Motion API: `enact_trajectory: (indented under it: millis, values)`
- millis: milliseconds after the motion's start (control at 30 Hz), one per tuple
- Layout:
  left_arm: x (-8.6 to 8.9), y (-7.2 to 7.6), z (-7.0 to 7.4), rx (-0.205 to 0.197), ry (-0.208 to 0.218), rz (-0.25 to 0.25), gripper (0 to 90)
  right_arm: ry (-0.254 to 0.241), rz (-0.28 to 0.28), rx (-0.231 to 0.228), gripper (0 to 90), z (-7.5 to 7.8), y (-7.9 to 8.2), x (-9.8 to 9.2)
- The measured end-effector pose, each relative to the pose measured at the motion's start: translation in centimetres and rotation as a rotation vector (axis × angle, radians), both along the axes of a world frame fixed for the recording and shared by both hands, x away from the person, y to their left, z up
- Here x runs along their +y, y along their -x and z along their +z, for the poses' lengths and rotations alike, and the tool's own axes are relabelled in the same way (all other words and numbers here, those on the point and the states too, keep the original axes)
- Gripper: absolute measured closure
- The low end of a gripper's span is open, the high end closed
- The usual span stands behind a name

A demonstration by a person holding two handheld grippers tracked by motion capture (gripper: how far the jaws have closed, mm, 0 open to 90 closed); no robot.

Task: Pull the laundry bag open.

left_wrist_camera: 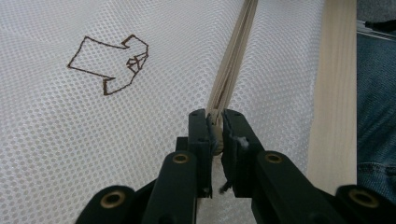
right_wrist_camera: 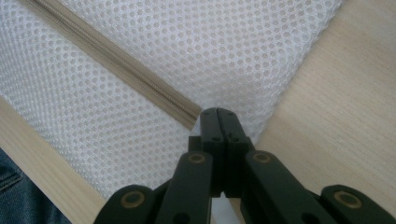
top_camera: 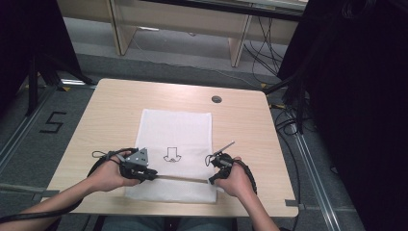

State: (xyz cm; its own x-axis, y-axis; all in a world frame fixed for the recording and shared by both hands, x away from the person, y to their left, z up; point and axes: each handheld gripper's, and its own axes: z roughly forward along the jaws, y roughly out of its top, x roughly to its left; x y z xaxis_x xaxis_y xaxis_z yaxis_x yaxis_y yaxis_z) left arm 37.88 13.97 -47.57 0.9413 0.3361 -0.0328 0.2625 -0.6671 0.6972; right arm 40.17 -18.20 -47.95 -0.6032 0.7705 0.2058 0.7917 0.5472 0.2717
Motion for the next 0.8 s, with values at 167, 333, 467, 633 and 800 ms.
enact_trajectory:
  millis: [167,333,467,633,800]
  values:
    - [0.02,0.07,-0.03,0.003,0.010,0.001,81.9,0.001,0.003,-0.002,90.0,0.00,0.00,0.00]
    - [0.04,0.15,-0.10,-0.002,0.004,-0.003,82.0,0.002,-0.006,0.003,90.0,0.02,0.03,0.04]
    - [0.16,0.08,-0.14,-0.010,-0.003,-0.007,82.0,0.002,-0.007,0.006,90.0,0.02,0.01,0.02]
    - [0.45,0.21,-0.15,-0.008,-0.001,-0.004,82.0,0.000,-0.013,0.009,90.0,0.04,0.06,-0.01]
    - [0.86,0.24,-0.21,0.000,0.004,0.011,81.9,-0.001,-0.013,0.010,90.0,0.03,0.05,-0.02]
